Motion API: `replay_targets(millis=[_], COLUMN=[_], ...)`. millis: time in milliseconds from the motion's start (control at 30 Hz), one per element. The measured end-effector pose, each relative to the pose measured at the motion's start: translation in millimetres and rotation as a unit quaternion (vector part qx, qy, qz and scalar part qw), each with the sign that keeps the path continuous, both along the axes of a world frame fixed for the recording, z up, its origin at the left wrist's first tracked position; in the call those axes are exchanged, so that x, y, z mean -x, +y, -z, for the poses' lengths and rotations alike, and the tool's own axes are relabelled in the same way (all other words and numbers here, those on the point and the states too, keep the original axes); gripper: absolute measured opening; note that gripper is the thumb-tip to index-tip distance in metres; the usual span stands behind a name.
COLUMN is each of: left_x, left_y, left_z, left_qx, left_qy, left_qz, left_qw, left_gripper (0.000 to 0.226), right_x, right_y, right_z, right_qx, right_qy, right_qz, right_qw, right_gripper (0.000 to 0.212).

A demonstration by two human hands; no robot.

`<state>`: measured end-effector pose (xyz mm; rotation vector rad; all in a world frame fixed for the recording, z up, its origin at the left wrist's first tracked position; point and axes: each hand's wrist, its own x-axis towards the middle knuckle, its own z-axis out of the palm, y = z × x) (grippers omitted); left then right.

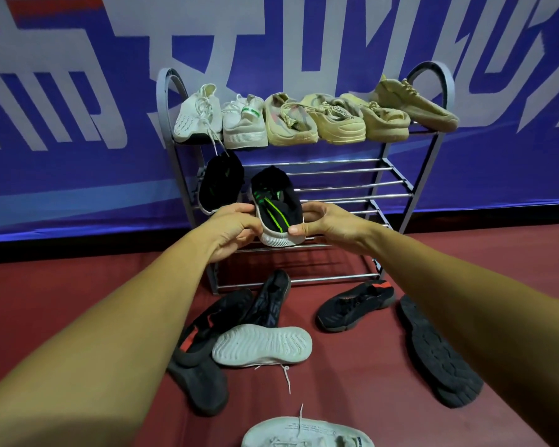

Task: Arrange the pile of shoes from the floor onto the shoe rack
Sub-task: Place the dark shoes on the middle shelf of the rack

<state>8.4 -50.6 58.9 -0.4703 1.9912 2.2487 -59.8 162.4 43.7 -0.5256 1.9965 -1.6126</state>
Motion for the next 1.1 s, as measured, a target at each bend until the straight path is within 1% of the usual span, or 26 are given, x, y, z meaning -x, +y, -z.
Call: replay_targets(millis=[33, 167, 267, 300, 367, 433, 467, 633, 767, 833, 967, 1100], left_x=[2, 9, 21, 25, 32, 41, 44, 60, 69, 73, 75, 68], left_y=[1, 2, 0, -1, 0, -1, -1, -4, -5, -5, -7, -4], left_z=[-1, 3, 12, 14, 15, 18, 21, 39, 43, 46, 48, 48], left_qx=[0.019, 0.081, 0.131, 0.142, 0.156, 0.179, 0.189, 0.192, 0.194, 0.223, 0.264, 0.270], left_qy=[0.002, -0.014, -0.004, 0.004, 0.026, 0.046, 0.053, 0.075, 0.087, 0.080, 0.058, 0.064], left_qz=[0.007, 0.067, 0.066, 0.054, 0.021, -0.007, -0.018, -0.065, -0.098, -0.103, -0.111, -0.124], left_qw=[1.000, 0.994, 0.989, 0.988, 0.987, 0.983, 0.980, 0.976, 0.972, 0.966, 0.956, 0.953], left_gripper=[0.067, 0.078, 0.093, 0.094, 0.085, 0.073, 0.071, 0.078, 0.070, 0.070, 0.085, 0.068], right_x=[2, 12, 21, 24, 33, 41, 45, 56, 58, 57, 55, 46], right_y=[-3, -13, -19, -22, -27, -31, -33, -48, -61, -63, -66, -65], right_z=[2, 4, 8, 11, 16, 19, 20, 23, 26, 30, 31, 27], right_qx=[0.000, 0.001, -0.001, -0.007, -0.003, 0.006, 0.007, 0.017, 0.005, -0.009, -0.029, -0.061], right_qy=[0.007, 0.025, 0.057, 0.069, 0.083, 0.083, 0.083, 0.088, 0.106, 0.120, 0.147, 0.168], right_qz=[0.013, 0.046, 0.052, 0.061, 0.082, 0.088, 0.088, 0.099, 0.126, 0.134, 0.146, 0.148], right_qw=[1.000, 0.999, 0.997, 0.996, 0.993, 0.993, 0.993, 0.991, 0.986, 0.984, 0.978, 0.973], right_gripper=[0.055, 0.068, 0.064, 0.061, 0.057, 0.060, 0.061, 0.064, 0.064, 0.066, 0.065, 0.058])
